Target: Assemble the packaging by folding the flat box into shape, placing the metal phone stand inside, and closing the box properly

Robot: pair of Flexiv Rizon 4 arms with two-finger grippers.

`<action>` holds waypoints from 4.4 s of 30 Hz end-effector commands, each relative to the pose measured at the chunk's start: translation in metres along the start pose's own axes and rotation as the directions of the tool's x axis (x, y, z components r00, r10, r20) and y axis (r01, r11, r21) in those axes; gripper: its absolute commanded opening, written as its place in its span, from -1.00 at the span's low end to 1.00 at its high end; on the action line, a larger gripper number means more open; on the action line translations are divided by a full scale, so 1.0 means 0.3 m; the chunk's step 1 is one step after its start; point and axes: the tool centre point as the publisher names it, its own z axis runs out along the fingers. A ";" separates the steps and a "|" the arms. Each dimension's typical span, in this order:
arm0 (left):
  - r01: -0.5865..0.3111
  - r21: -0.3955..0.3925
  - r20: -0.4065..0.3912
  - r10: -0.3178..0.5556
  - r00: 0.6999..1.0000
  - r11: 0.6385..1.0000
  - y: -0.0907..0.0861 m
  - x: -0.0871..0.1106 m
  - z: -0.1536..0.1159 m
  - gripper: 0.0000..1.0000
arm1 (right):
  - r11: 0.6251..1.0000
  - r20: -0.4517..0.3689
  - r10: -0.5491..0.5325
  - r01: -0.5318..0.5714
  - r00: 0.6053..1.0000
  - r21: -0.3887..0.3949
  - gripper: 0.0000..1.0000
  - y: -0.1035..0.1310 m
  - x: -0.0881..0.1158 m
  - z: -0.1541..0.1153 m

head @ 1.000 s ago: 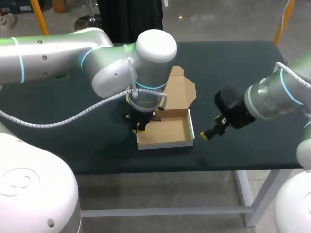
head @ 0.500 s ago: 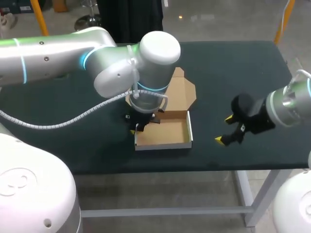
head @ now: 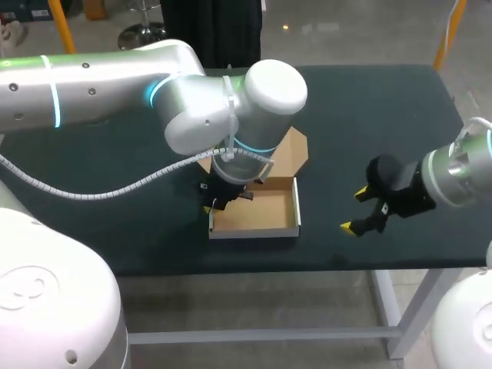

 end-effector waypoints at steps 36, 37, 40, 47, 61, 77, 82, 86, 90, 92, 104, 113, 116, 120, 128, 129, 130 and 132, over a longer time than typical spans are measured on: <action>-0.009 -0.002 -0.453 0.008 0.891 1.000 0.027 -0.043 -0.104 0.52 | 1.000 -0.022 0.027 -0.027 0.999 -0.002 1.00 -0.010 0.041 -0.170; -0.019 0.008 -0.477 0.020 0.878 1.000 0.034 -0.050 -0.121 0.74 | 1.000 -0.022 0.029 -0.029 0.999 -0.002 1.00 -0.010 0.040 -0.170; -0.054 0.042 -0.536 0.068 0.841 0.998 0.049 -0.071 -0.163 1.00 | 0.999 -0.023 0.038 -0.038 0.999 -0.004 1.00 -0.009 0.033 -0.168; -0.149 0.135 -0.637 0.201 0.744 0.980 0.122 -0.125 -0.266 1.00 | 0.998 -0.028 0.059 -0.059 0.998 -0.011 1.00 -0.007 0.020 -0.169; -0.190 0.160 -0.738 0.245 0.629 0.969 0.262 -0.288 -0.405 1.00 | 0.966 0.021 0.259 -0.259 0.966 0.001 1.00 0.006 -0.041 -0.199; -0.049 0.068 -0.680 0.082 0.728 0.997 0.343 -0.461 -0.464 1.00 | 0.859 0.164 0.502 -0.512 0.849 0.021 1.00 -0.002 -0.085 -0.301; -0.017 0.065 -0.648 0.055 0.759 0.998 0.367 -0.489 -0.480 1.00 | 0.836 0.203 0.533 -0.549 0.821 0.025 1.00 -0.004 -0.087 -0.327; 0.009 0.056 -0.629 0.029 0.777 0.998 0.376 -0.516 -0.492 1.00 | 0.823 0.222 0.549 -0.567 0.806 0.024 1.00 -0.004 -0.090 -0.351; 0.030 0.045 -0.610 0.004 0.793 0.999 0.385 -0.539 -0.504 1.00 | 0.798 0.251 0.578 -0.603 0.777 0.029 1.00 -0.008 -0.102 -0.369; 0.040 0.034 -0.596 -0.011 0.803 0.999 0.389 -0.549 -0.511 1.00 | 0.786 0.263 0.590 -0.617 0.763 0.028 1.00 -0.010 -0.109 -0.377; 0.066 0.006 -0.524 -0.053 0.850 0.998 0.431 -0.569 -0.552 1.00 | 0.741 0.319 0.631 -0.671 0.707 0.024 1.00 -0.009 -0.119 -0.422; 0.092 -0.003 -0.494 -0.081 0.865 0.996 0.444 -0.575 -0.559 1.00 | 0.710 0.349 0.651 -0.703 0.674 0.032 1.00 -0.020 -0.124 -0.429; 0.096 -0.006 -0.491 -0.087 0.867 0.995 0.446 -0.576 -0.560 1.00 | 0.702 0.358 0.655 -0.711 0.665 0.037 1.00 -0.023 -0.126 -0.427; 0.108 -0.009 -0.481 -0.099 0.871 0.994 0.448 -0.575 -0.557 1.00 | 0.684 0.371 0.667 -0.728 0.646 0.037 1.00 -0.029 -0.131 -0.423; 0.121 -0.005 -0.475 -0.109 0.873 0.993 0.443 -0.570 -0.549 1.00 | 0.684 0.371 0.667 -0.728 0.646 0.037 1.00 -0.029 -0.131 -0.423; 0.124 -0.005 -0.475 -0.111 0.873 0.992 0.440 -0.570 -0.545 1.00 | 0.684 0.371 0.667 -0.728 0.646 0.037 1.00 -0.029 -0.131 -0.423; 0.128 -0.006 -0.475 -0.115 0.873 0.992 0.438 -0.570 -0.542 1.00 | 0.684 0.371 0.667 -0.728 0.646 0.037 1.00 -0.029 -0.131 -0.423; 0.131 -0.007 -0.476 -0.118 0.871 0.991 0.433 -0.570 -0.535 1.00 | 0.684 0.371 0.667 -0.728 0.646 0.037 1.00 -0.029 -0.131 -0.423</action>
